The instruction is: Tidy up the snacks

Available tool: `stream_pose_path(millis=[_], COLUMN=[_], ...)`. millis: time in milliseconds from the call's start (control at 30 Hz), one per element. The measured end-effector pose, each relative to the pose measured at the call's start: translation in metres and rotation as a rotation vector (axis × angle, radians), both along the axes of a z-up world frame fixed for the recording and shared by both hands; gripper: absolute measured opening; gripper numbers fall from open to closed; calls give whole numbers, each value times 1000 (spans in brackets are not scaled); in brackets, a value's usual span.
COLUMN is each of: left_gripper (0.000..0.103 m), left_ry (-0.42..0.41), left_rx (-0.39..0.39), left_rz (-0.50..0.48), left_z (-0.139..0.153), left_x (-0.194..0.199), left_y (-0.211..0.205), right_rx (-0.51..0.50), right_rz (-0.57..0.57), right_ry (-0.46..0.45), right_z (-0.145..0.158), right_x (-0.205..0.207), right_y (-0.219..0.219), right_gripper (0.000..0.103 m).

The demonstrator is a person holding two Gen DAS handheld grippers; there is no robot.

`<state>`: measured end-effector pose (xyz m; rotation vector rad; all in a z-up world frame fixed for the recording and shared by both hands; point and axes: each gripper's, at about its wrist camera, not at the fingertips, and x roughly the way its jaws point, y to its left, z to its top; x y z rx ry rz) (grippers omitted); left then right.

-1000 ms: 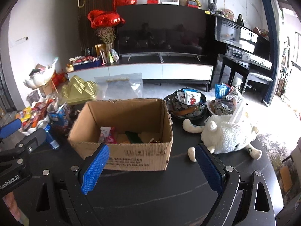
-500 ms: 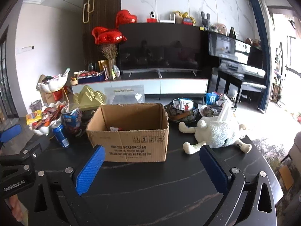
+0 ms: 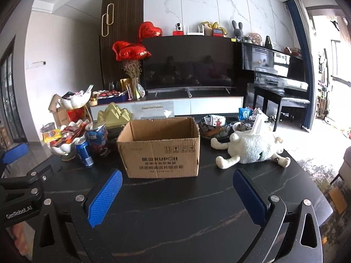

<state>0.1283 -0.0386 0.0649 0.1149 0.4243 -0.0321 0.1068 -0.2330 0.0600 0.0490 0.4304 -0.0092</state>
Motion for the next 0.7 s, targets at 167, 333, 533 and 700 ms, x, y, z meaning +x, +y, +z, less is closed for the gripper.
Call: stream_pose_path(millis=[167,333,533,700], left_gripper=[103,103,103,103], left_ry=[-19,-23,-32,-42], left_rx=[-9,-21,-24,-23], left_rz=[-8,-13,-3,-3], left_z=[1,2,5,8], left_x=[-13,-22,-29,-34], left_y=[-1,0,-2,-3], right_rx=[3,4,4,5], right_rz=[-6,-4,-7,-5], right_ry=[-7,-13,-25,-29], right_z=[-1,0,2,3], right_x=[-15,-22,-28,-30], right_y=[-1,-1,-1,-1], right_gripper=[102,102,102,102])
